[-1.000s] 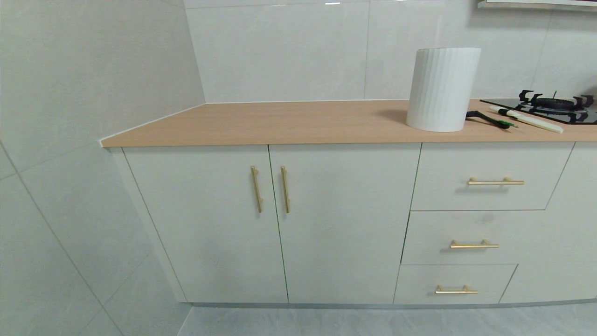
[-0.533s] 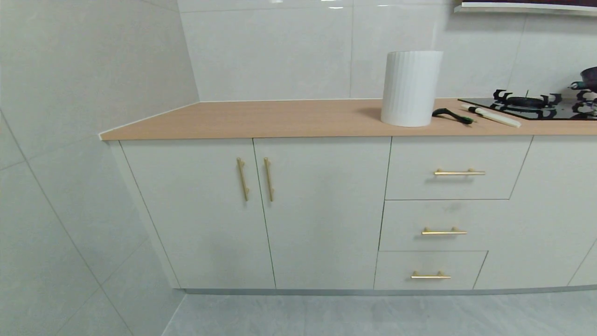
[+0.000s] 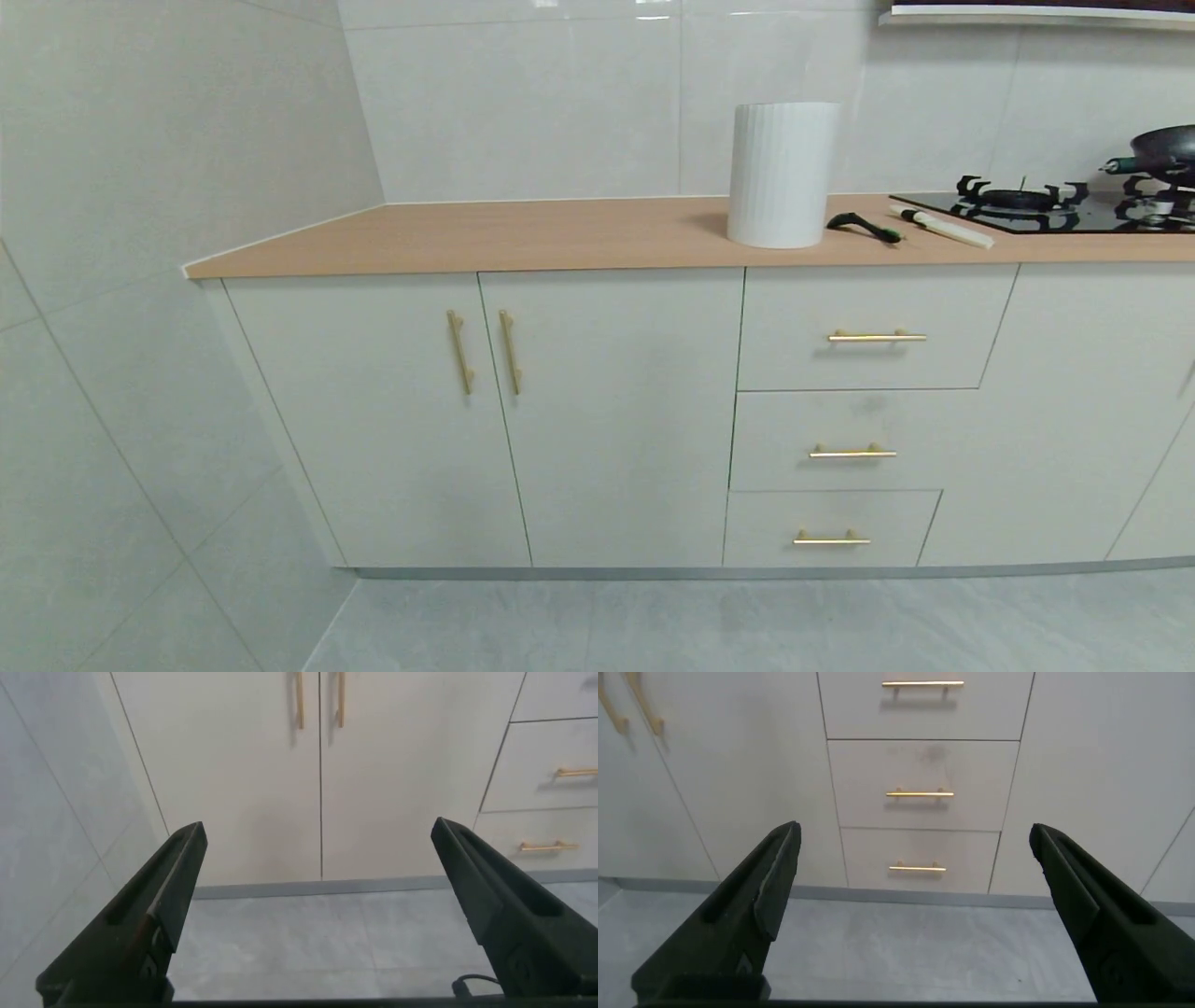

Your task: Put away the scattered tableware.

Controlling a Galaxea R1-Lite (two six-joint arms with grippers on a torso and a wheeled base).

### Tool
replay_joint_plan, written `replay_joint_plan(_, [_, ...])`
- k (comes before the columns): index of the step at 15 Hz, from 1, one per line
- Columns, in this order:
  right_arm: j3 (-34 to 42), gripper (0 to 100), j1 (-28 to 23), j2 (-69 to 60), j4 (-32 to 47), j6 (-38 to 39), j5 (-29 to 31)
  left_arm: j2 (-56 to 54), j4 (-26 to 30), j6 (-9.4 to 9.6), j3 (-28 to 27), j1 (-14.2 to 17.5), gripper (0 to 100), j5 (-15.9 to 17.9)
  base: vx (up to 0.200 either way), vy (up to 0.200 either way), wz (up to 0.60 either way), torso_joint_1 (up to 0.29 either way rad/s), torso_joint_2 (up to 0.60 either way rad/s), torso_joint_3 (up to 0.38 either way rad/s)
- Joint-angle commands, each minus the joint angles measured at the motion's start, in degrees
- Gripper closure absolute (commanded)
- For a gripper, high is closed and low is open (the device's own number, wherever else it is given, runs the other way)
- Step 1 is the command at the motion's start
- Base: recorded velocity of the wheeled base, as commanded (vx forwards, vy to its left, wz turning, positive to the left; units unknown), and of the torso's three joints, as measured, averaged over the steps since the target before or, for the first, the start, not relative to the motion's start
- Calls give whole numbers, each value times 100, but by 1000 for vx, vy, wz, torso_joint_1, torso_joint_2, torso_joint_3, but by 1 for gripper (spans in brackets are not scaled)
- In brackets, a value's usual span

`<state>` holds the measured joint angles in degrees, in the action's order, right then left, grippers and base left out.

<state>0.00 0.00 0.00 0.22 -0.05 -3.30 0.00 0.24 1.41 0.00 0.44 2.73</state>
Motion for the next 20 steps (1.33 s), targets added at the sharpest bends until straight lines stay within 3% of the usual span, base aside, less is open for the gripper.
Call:
replay_joint_plan(1, [0,0,0,9,4,-4,-4,0,2,-1,0,0,0,-1,200,0,0,2,-2,2])
replay_joint_plan(11, [0,0,0,9,4,14,5,0,2,-1,0,0,0,-9,200,0,0,3,1,3])
replay_joint_plan(17, [0,0,0,9,-4,14,14,0,2,-27,0,0,0,-9,0,0,0,0,0,0])
replay_joint_plan(20, [0,0,0,9,-4,22,23,0,2,-27,0,0,0,-9,0,-200,0,-2,1,7])
